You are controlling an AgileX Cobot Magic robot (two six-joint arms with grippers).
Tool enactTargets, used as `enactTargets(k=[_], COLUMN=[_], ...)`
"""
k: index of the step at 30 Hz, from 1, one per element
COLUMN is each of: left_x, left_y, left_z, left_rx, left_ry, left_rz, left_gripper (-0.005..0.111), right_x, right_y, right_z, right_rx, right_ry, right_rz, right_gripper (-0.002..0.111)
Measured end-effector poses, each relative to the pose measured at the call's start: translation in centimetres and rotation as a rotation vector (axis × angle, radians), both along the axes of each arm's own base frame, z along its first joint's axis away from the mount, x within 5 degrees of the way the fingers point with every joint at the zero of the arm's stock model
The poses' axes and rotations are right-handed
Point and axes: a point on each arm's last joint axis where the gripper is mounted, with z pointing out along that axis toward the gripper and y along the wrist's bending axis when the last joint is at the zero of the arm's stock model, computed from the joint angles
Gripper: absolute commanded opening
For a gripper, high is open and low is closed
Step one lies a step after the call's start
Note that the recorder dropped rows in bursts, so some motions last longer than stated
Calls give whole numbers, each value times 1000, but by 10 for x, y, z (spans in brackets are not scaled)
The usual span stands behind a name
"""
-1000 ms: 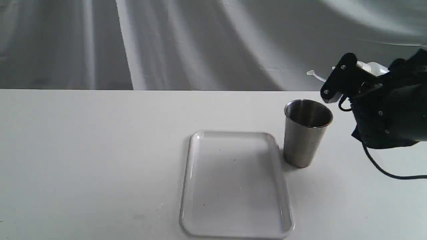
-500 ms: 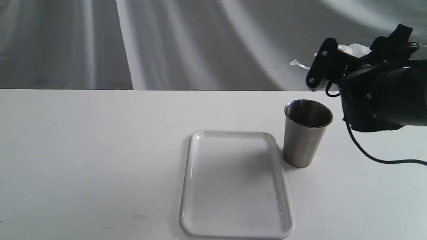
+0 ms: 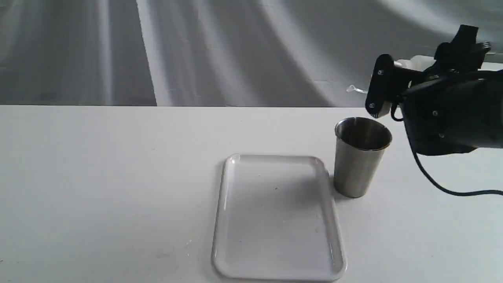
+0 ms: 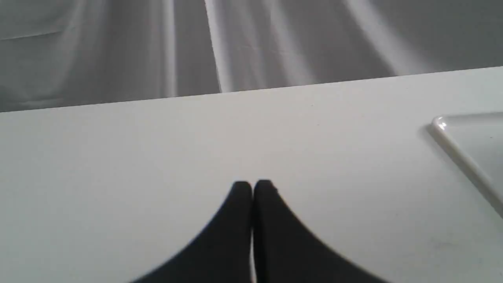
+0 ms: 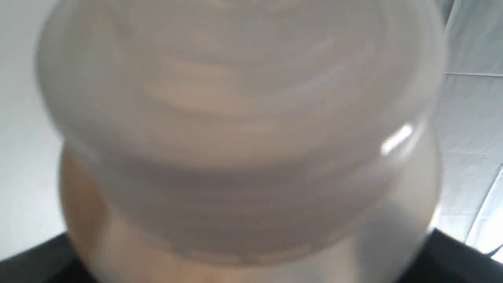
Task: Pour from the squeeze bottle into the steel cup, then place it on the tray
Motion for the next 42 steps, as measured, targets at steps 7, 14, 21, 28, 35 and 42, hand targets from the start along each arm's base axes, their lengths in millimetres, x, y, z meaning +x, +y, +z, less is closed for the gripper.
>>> enactTargets(k=[7, 14, 21, 28, 35, 42], left_x=[0, 0, 0, 0, 0, 0], left_y=[0, 0, 0, 0, 0, 0], left_z=[0, 0, 0, 0, 0, 0], left_rx=[0, 0, 0, 0, 0, 0], left_ry=[0, 0, 0, 0, 0, 0], left_rz=[0, 0, 0, 0, 0, 0], left_gripper=[0, 0, 0, 0, 0, 0], right_x=[0, 0, -1, -3, -4, -5], right_y=[0, 0, 7, 5, 3, 3], right_z=[0, 0, 0, 3, 4, 9], right_rx=[-10, -10, -10, -58, -171, -272], right_ry=[7, 7, 6, 13, 105, 188], right_rz=[0, 0, 17, -14, 8, 39], right_gripper=[8, 8, 8, 8, 8, 8])
